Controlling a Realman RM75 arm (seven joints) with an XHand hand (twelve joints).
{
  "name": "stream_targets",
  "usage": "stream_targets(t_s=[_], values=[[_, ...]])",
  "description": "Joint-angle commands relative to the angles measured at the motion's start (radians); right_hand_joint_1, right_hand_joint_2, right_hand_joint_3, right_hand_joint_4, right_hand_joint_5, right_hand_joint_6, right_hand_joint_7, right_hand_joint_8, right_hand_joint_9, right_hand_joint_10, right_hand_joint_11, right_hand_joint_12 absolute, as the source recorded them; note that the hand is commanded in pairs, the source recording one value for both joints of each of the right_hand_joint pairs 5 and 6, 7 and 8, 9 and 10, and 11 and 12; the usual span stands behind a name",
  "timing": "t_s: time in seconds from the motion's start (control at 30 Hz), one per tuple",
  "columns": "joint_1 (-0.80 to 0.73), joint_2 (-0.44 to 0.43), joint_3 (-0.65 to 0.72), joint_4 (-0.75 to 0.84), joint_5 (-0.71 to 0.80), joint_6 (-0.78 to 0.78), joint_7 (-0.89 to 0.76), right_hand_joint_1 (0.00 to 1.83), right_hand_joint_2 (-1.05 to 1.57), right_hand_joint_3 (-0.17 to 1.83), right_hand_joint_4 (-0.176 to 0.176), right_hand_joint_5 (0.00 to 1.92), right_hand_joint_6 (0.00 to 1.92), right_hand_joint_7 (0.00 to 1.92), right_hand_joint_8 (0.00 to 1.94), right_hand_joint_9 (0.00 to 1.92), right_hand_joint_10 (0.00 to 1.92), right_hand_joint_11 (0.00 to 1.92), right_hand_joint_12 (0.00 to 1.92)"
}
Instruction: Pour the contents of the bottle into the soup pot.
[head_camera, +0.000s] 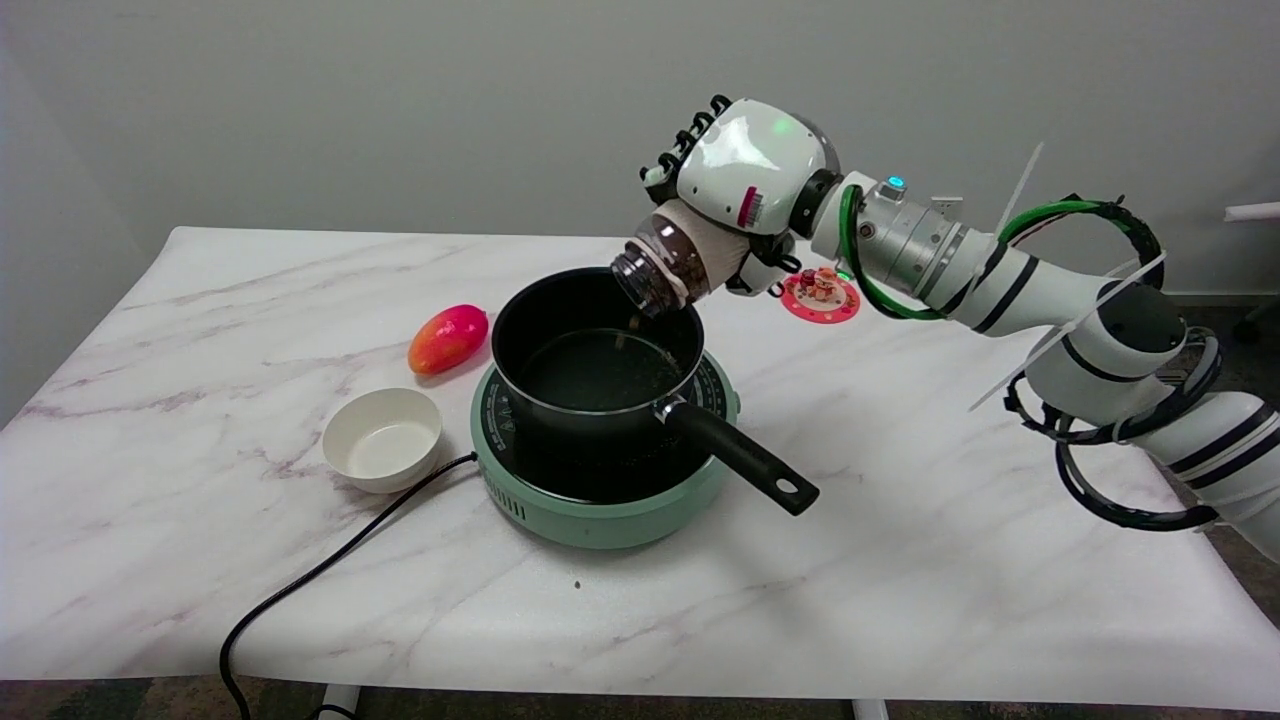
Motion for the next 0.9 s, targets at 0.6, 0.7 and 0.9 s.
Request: stream_targets(t_s=[0.6, 0.7, 0.9], values=[[0.074, 0.024, -0.045, 0.031, -0.438, -0.003, 0.263, 1.5, 0.81, 0.58, 0.0, 1.92, 1.92, 1.87, 1.87, 1.23, 1.23, 1.1, 1.1], [0.091, 0.022, -0.045, 0.041, -0.447, 0.003, 0.262, 1.5, 0.81, 0.59, 0.0, 1.92, 1.92, 1.87, 1.87, 1.23, 1.23, 1.1, 1.1], [0.12, 0.02, -0.056, 0.046, -0.459, 0.015, 0.264, 1.5, 0.81, 0.59, 0.0, 1.92, 1.92, 1.87, 1.87, 1.23, 1.23, 1.1, 1.1]])
